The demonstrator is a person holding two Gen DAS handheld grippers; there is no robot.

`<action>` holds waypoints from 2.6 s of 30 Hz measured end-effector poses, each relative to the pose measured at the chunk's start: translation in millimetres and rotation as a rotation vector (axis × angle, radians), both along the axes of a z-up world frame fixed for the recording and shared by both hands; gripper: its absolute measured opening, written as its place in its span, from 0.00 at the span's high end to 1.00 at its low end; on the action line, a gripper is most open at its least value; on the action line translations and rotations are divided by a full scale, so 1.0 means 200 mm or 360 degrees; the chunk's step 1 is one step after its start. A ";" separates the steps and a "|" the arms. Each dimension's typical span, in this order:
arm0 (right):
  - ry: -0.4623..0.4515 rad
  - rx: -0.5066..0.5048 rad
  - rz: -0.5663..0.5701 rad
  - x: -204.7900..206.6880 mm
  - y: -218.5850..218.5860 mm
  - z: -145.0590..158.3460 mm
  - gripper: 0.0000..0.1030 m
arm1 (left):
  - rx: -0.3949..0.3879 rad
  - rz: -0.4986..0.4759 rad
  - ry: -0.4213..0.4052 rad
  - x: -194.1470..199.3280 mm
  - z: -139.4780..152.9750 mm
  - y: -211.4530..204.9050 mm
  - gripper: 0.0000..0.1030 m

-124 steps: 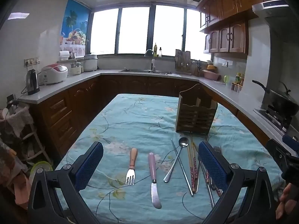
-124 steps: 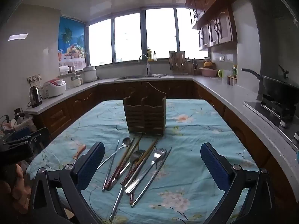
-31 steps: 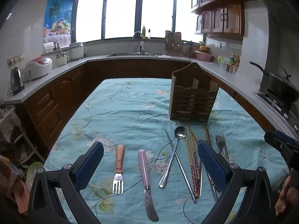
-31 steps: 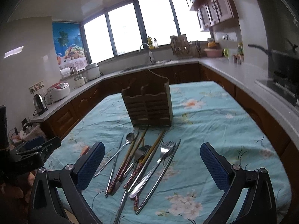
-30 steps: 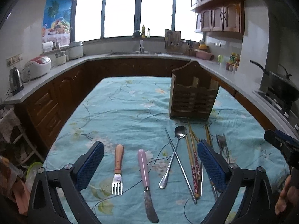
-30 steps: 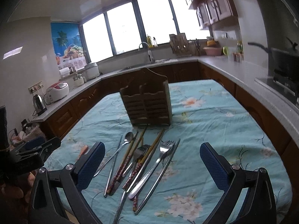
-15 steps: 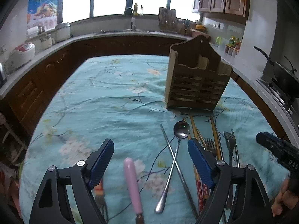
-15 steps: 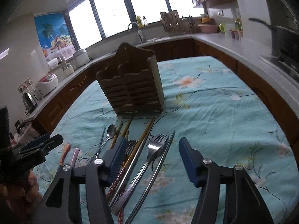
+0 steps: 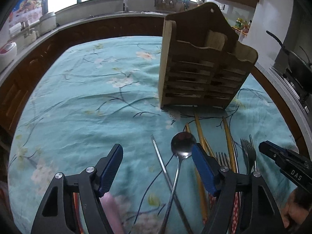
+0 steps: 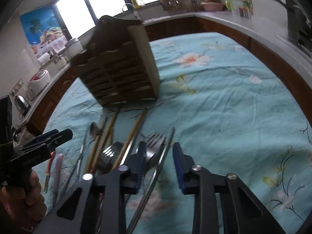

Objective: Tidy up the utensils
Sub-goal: 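Grasp the steel spoon with the left tool while the right tool grasps a thin metal rod, then lift the spoon with the left tool while the right tool carries the rod to the caddy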

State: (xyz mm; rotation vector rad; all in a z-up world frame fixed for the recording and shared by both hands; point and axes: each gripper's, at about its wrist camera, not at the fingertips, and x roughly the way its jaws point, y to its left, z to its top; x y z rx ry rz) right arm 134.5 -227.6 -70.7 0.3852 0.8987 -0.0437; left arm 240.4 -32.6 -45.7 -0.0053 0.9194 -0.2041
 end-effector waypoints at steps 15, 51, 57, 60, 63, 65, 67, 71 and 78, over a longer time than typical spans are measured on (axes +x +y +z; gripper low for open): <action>0.0125 -0.0047 0.0039 0.17 -0.02 -0.09 0.89 | 0.0020 -0.0115 0.0155 0.26 -0.18 -0.10 0.51; -0.0199 -0.0001 0.0049 0.00 -0.03 0.30 0.96 | -0.0232 -0.0098 -0.0200 -0.22 0.27 0.20 1.00; -0.0305 -0.0029 0.0044 -0.04 -0.01 0.41 0.96 | -0.0257 -0.0014 -0.0331 -0.33 0.38 0.28 1.00; -0.0365 -0.0040 0.0039 -0.06 0.00 0.46 0.97 | -0.0281 0.0036 -0.0397 -0.38 0.43 0.32 1.00; -0.0418 -0.0052 0.0041 -0.07 0.01 0.50 0.97 | -0.0287 0.0077 -0.0465 -0.44 0.47 0.34 1.00; -0.0453 -0.0060 0.0044 -0.07 0.02 0.53 0.97 | -0.0281 0.0096 -0.0504 -0.47 0.49 0.35 1.00; -0.0484 -0.0064 0.0045 -0.07 0.02 0.55 0.97 | -0.0283 0.0107 -0.0547 -0.48 0.52 0.34 1.00; -0.0548 -0.0076 0.0028 -0.05 0.01 0.61 0.97 | -0.0264 0.0121 -0.0623 -0.51 0.56 0.33 1.00; -0.0665 -0.0087 0.0010 -0.01 -0.02 0.73 0.97 | -0.0289 0.0123 -0.0684 -0.49 0.61 0.30 1.00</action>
